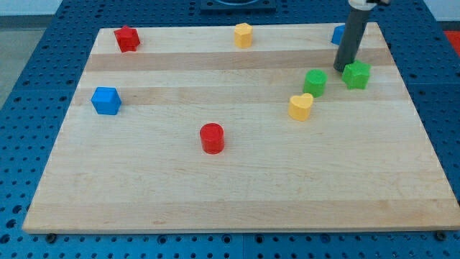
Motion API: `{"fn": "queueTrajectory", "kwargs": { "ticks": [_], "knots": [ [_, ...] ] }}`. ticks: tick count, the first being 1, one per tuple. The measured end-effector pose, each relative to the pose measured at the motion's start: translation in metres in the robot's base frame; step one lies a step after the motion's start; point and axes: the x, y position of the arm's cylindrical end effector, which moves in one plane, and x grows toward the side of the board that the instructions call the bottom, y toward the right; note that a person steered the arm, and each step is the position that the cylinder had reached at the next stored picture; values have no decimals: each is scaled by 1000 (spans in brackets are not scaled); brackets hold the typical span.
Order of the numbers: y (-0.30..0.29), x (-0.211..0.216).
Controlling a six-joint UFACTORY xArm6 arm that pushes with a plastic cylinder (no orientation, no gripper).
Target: Push the green star to the bottom right of the green circle
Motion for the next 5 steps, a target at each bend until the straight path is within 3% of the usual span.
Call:
{"fn": "queueTrajectory", "kwargs": {
  "ticks": [5],
  "knots": [
    [33,-23]
  ]
}}
